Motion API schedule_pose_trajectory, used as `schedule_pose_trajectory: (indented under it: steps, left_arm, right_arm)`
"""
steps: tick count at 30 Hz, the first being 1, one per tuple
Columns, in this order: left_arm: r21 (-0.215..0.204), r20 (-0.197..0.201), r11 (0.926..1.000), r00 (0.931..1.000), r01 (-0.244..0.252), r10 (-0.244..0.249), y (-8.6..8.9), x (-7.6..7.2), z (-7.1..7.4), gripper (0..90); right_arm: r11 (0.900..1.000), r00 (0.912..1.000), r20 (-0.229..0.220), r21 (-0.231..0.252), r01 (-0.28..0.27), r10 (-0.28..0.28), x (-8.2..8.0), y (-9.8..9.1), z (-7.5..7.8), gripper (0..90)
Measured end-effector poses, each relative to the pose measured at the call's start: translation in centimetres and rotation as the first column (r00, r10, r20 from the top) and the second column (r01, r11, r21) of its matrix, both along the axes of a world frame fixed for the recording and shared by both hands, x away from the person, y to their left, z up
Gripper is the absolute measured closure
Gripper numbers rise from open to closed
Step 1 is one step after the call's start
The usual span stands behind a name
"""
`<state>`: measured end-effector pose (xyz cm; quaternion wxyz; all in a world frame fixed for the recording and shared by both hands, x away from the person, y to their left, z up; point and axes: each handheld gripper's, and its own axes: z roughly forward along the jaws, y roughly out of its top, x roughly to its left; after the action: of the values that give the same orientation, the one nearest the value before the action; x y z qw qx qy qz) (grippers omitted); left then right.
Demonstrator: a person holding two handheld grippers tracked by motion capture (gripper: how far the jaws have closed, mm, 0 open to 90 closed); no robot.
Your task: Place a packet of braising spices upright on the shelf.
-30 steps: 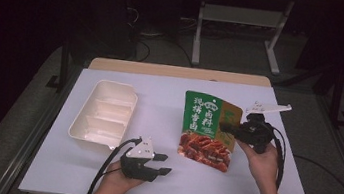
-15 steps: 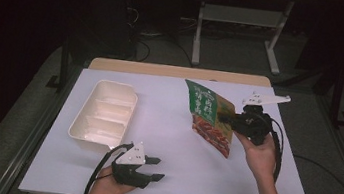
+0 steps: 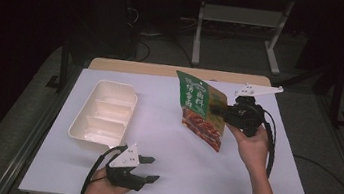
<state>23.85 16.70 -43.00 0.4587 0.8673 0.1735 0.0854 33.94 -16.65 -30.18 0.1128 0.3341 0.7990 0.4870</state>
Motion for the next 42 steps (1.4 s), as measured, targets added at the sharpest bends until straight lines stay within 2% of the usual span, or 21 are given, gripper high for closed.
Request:
schedule_pose_trajectory:
  steps: [11, 28, 31, 42]
  left_arm:
    - [0.000, -0.004, 1.0000, 1.0000, -0.006, 0.006, 0.4, -0.1, -0.4, 40.4]
    - [-0.004, -0.001, 0.9999, 1.0000, -0.010, 0.010, 0.8, -0.1, -0.4, 39.4]
    - [0.000, -0.002, 1.0000, 1.0000, -0.009, 0.009, 0.8, -0.1, -0.5, 39.5]
    - [0.005, 0.003, 0.9999, 0.9999, -0.014, 0.014, 0.9, 0.0, -0.6, 38.7]
  right_arm:
    - [0.9994, 0.9993, 0.010, 0.005, -0.036, 0.035, 0.7, 2.2, 0.2, 90.0]
    - [0.9951, 0.9943, 0.041, 0.010, -0.099, 0.098, 2.1, 6.1, 1.9, 90.0]
    - [0.9923, 0.9921, 0.040, 0.028, -0.120, 0.119, 2.5, 6.7, 2.0, 90.0]
    - [0.9905, 0.9901, 0.045, 0.030, -0.134, 0.133, 3.7, 8.7, 2.6, 90.0]
